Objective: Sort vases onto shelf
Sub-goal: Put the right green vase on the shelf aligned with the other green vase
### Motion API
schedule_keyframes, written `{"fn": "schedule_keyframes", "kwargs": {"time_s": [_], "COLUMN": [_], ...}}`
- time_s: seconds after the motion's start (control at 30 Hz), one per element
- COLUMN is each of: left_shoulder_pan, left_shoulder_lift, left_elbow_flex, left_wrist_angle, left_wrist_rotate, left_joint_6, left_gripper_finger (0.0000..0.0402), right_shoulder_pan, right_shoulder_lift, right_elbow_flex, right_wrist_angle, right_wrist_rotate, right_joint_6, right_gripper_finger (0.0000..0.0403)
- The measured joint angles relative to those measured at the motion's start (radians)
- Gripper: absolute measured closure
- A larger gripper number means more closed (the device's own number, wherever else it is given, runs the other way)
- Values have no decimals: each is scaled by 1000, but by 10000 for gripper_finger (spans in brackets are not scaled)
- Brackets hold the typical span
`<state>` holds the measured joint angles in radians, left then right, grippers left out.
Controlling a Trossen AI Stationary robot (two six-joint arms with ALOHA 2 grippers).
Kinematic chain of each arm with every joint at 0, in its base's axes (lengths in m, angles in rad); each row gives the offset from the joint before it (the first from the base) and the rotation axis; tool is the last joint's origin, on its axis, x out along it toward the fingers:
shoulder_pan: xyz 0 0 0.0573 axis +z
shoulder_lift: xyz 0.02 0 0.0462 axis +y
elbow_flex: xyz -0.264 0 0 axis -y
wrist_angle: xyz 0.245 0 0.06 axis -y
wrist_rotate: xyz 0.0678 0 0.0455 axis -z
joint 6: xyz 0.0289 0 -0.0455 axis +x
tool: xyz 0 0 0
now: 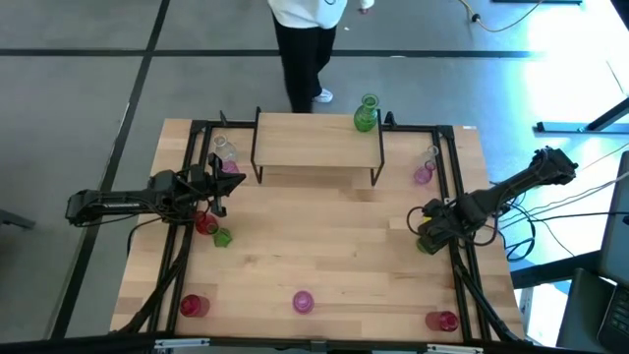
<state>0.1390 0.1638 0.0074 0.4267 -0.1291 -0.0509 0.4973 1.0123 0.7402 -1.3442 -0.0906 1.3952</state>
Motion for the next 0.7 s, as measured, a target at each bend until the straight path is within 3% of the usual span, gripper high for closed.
{"fn": "schedule_keyframes", "kwargs": {"time_s": [0.37,0.7], "left_shoulder_pan": [0,0], "left_shoulder_lift": [0,0], "left_elbow_flex": [0,0], "left_wrist_angle": [0,0], "left_wrist_rotate": [0,0], "left_joint_6": [0,0], "left_gripper_finger": [401,401], "right_shoulder_pan": [0,0], "right_shoulder_lift": [0,0], "right_elbow_flex": [-5,-5], "right_wrist_angle": [9,10], "right_wrist_rotate": [18,29], "right_joint_6": [-5,-12], "right_gripper_finger": [217,148]}}
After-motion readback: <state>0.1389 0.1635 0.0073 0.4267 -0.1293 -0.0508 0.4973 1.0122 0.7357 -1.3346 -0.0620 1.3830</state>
